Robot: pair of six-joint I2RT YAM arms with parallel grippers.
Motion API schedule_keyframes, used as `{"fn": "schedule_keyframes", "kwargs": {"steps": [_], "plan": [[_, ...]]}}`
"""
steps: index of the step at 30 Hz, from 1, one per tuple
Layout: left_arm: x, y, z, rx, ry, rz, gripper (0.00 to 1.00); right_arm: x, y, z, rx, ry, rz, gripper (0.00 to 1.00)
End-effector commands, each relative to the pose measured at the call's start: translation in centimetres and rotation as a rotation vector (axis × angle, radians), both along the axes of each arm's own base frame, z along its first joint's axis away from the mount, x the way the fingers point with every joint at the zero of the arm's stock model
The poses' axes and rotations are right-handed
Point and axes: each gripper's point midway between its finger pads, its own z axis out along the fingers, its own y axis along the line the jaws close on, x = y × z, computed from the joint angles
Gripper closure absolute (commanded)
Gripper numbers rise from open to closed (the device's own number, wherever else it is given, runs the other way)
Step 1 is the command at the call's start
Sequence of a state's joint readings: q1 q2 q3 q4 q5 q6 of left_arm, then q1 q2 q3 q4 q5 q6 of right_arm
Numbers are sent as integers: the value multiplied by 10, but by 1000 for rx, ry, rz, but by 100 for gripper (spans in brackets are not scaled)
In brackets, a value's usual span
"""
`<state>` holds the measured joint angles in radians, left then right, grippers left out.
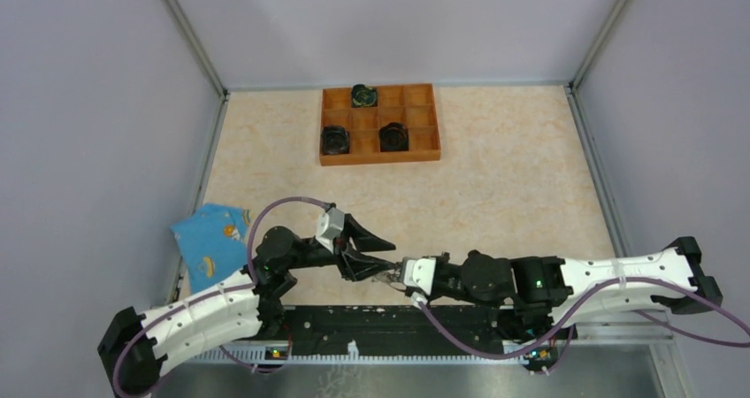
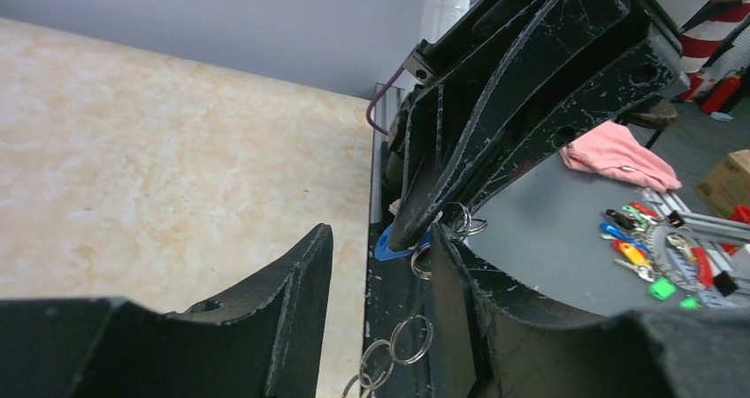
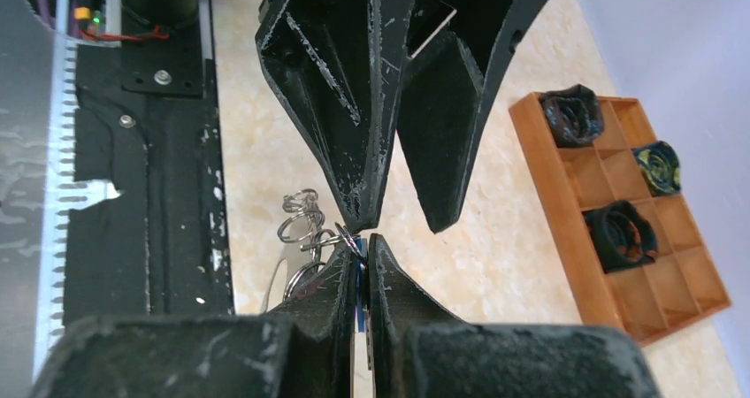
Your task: Remove the keys from the keyring
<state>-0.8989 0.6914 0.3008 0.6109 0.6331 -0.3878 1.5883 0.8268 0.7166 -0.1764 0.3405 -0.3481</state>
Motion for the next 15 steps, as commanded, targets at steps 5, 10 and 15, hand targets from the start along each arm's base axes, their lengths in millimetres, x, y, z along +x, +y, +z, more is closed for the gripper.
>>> {"fn": "schedule_keyframes", "kwargs": {"steps": [5,10,15], "plan": [[2,-2,26,-145,-228,9,52,16,-7,42,55,-111,-92,100],[-3,-10,19,-130,-252,-57,54,19,-7,55,71,-155,-96,100],[3,-14,16,-120,-252,-40,56,26,-11,65,82,-201,-124,100]]}}
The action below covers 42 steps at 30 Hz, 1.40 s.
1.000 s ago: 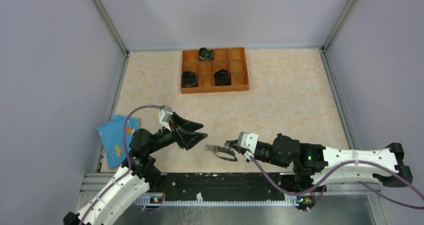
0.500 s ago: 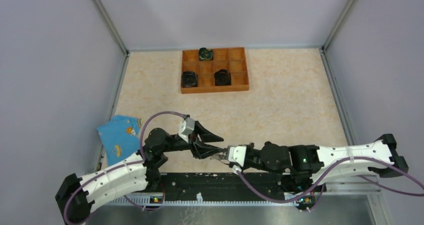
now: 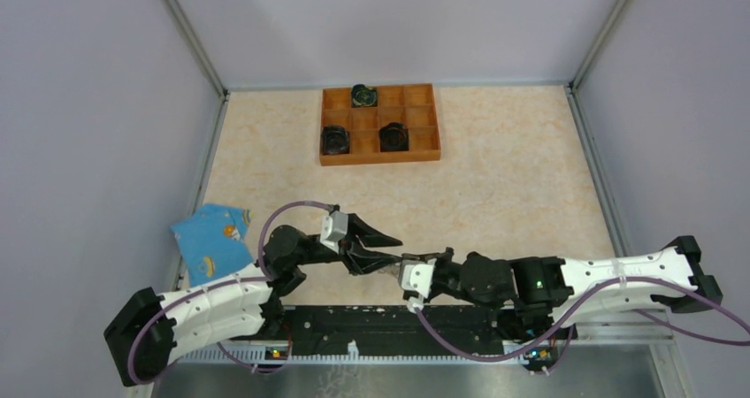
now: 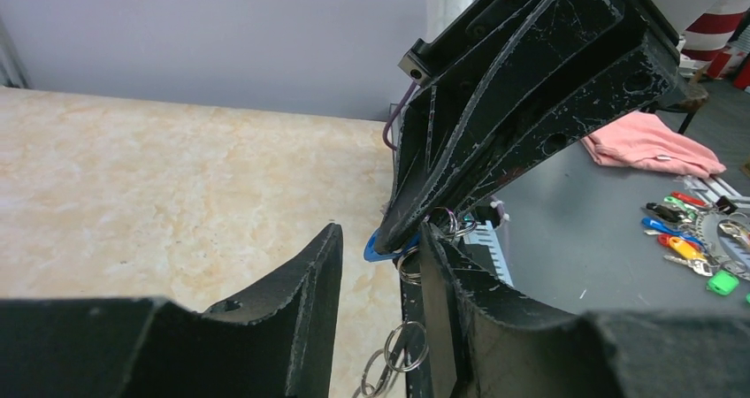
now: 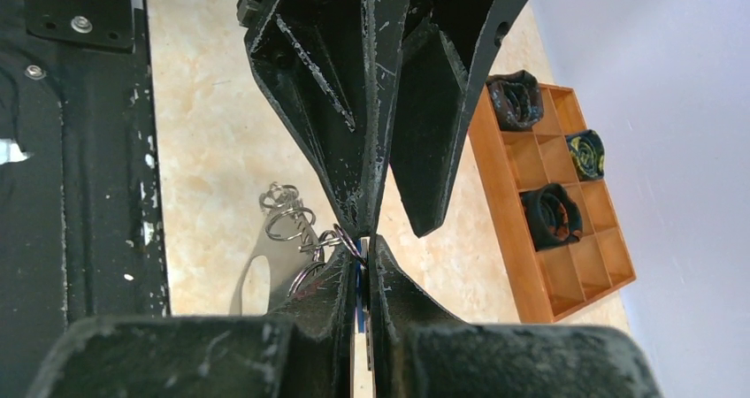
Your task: Remove the keys from the keyring
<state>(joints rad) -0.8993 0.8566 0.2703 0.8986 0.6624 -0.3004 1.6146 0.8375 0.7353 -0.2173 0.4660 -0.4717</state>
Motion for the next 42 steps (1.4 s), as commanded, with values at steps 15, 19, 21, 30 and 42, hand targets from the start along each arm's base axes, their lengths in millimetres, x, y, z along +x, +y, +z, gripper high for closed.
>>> {"fn": "schedule_keyframes", "kwargs": {"steps": [15,19,21,30,42], "plan": [[-2,11,13,-69,-167,46,39,9,-4,71,160,-72,-34,100],[-14,10,18,-79,-221,-22,35,4,-3,71,163,-46,-9,100],[-17,8,19,-72,-237,-47,35,1,-2,72,166,-36,3,100],[-18,-3,27,-112,-257,-53,34,-4,4,74,180,-7,30,100],[-28,-14,20,-132,-204,-112,44,3,3,78,217,-14,-19,100]]}}
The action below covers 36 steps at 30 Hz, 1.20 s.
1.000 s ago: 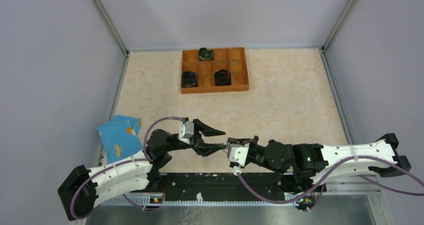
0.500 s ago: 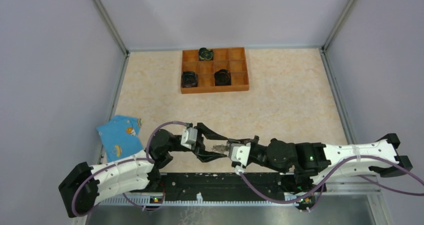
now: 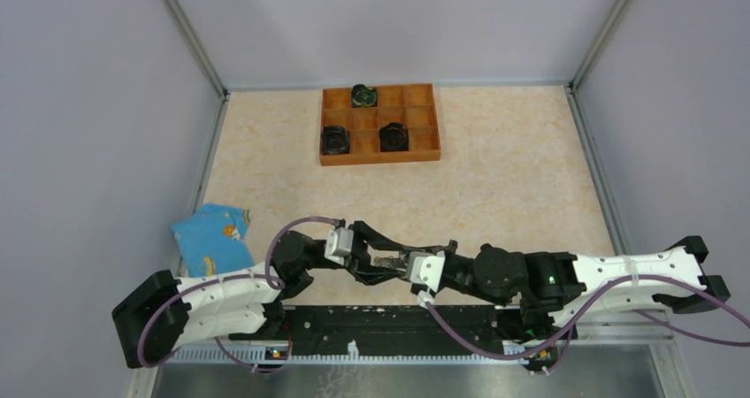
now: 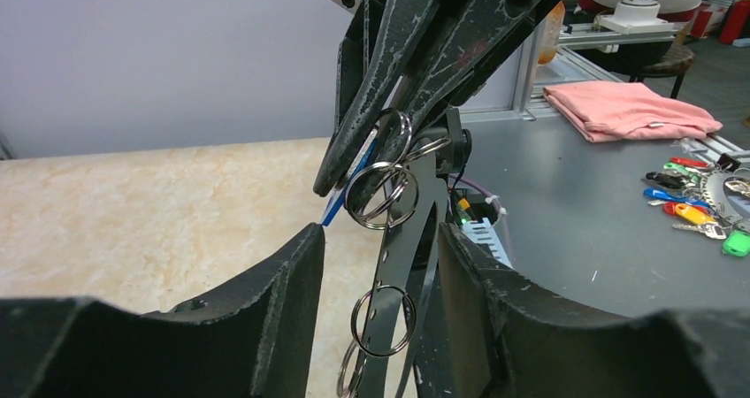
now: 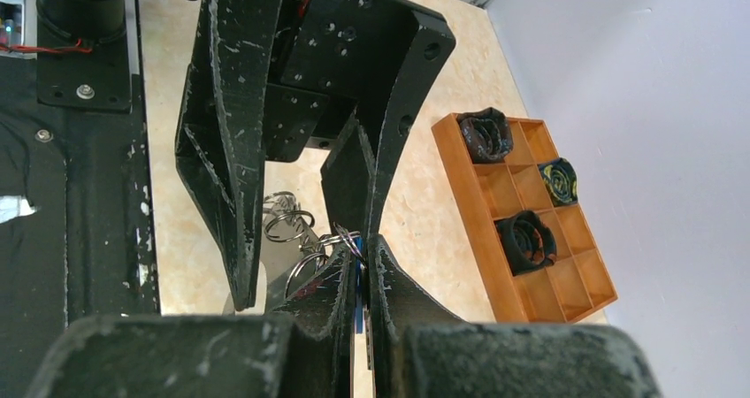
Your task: Remove the keys from the keyring
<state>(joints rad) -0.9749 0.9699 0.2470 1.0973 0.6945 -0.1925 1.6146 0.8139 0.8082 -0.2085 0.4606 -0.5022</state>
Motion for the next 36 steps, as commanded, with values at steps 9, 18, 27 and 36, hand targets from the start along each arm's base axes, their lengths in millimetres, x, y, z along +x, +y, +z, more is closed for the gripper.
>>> {"fn": "schedule_keyframes", "kwargs": {"steps": [9,18,27,36], "plan": [[-10,-5,13,-49,-14,-62,69,9,-4,40,133,-2,-71,100],[10,-12,-2,176,141,30,100,25,-26,15,-5,-8,-195,100],[6,-19,-26,408,273,-16,100,33,-23,6,-120,-79,-251,100],[18,-18,-43,490,361,62,100,6,-11,27,-56,9,-73,100]]}}
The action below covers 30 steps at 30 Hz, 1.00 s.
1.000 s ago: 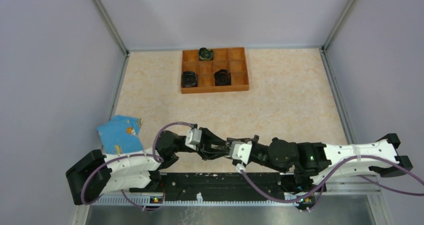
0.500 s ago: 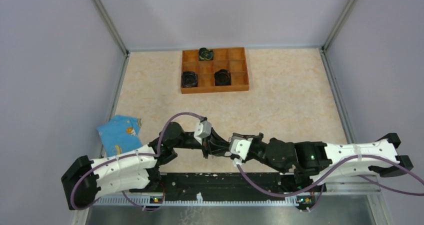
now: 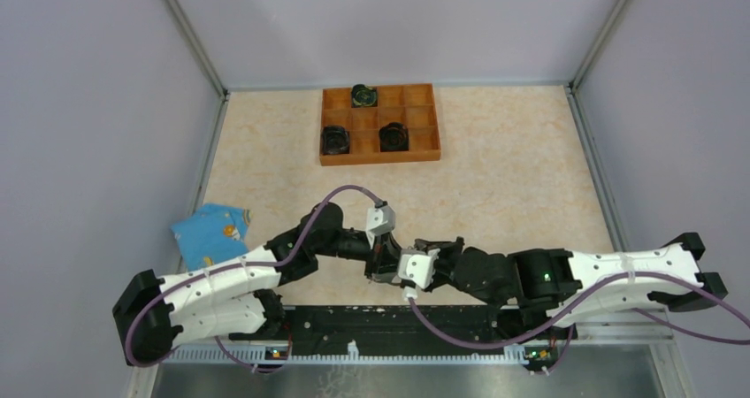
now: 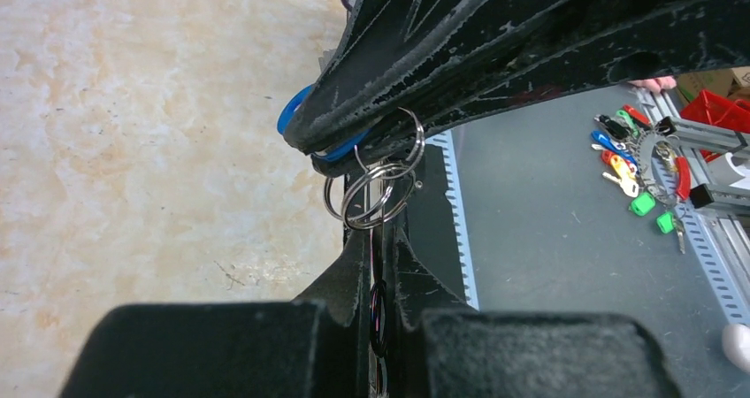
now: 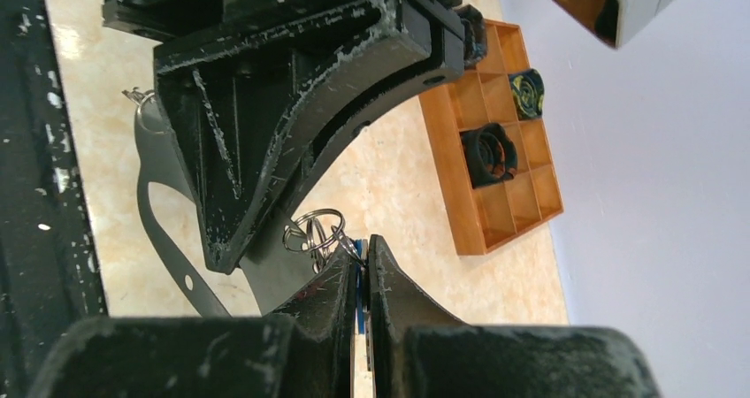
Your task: Remove the keys from the keyring
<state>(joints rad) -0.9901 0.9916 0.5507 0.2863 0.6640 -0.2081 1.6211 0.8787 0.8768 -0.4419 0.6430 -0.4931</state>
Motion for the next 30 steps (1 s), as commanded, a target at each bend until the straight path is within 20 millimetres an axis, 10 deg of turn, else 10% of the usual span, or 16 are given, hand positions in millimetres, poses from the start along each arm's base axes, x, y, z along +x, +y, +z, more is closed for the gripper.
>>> {"fn": "schedule_keyframes", "kwargs": {"steps": [1,30], "plan": [[8,-1,-4,63,49,57,100,-21,19,49,148,81,101,100],[30,7,15,83,220,217,99,-5,21,20,-104,-178,-79,100]]}}
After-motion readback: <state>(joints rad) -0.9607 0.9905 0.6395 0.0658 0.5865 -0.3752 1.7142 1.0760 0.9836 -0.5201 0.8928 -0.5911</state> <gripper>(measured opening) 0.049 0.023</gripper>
